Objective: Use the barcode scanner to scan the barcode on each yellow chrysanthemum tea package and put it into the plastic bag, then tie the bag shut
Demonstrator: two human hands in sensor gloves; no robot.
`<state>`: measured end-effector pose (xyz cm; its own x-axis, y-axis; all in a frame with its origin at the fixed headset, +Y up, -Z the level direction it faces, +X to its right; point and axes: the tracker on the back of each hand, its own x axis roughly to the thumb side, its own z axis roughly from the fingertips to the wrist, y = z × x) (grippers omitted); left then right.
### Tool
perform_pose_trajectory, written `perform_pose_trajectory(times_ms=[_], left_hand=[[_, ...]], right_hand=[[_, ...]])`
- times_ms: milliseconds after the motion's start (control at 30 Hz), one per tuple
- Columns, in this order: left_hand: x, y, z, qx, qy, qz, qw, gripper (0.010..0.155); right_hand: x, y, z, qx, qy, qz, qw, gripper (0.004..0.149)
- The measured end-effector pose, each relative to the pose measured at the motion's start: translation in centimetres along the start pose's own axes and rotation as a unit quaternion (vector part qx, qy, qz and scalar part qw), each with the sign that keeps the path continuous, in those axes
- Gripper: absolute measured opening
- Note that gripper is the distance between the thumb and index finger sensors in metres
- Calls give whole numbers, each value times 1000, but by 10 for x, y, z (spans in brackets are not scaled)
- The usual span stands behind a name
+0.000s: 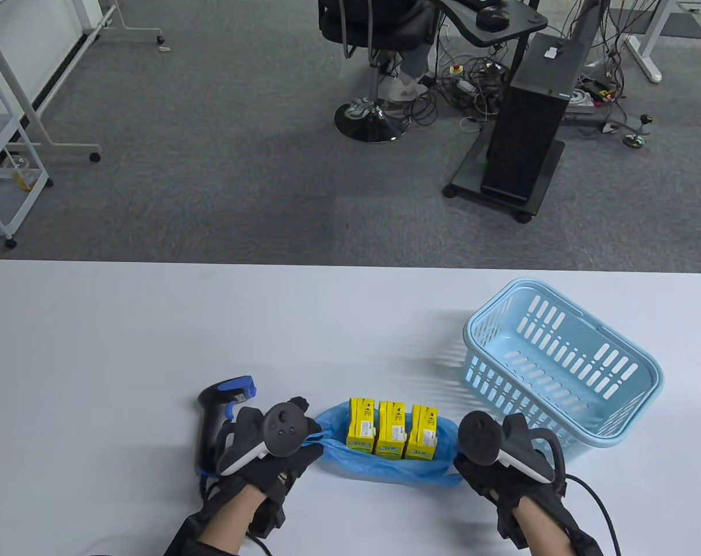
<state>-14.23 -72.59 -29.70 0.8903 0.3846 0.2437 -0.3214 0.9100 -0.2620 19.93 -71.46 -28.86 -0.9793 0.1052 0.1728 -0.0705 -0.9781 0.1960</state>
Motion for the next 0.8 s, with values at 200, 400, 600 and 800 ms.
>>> perform_pose_trajectory(times_ms=[200, 400, 600, 800], left_hand=[[-6, 9, 3, 14, -18, 121, 992, 42], [1, 24, 8, 43, -48, 197, 978, 42], [10, 42, 16, 61, -98, 347, 931, 42], [20, 57, 15, 56, -134, 487, 861, 49]], right_hand=[[-13, -18, 7, -52, 4, -59, 997, 44], [-18, -39, 17, -83, -6, -129, 988, 44], [-17, -72, 35, -133, -28, -162, 977, 44], [-4, -101, 26, -122, -53, -192, 972, 44]])
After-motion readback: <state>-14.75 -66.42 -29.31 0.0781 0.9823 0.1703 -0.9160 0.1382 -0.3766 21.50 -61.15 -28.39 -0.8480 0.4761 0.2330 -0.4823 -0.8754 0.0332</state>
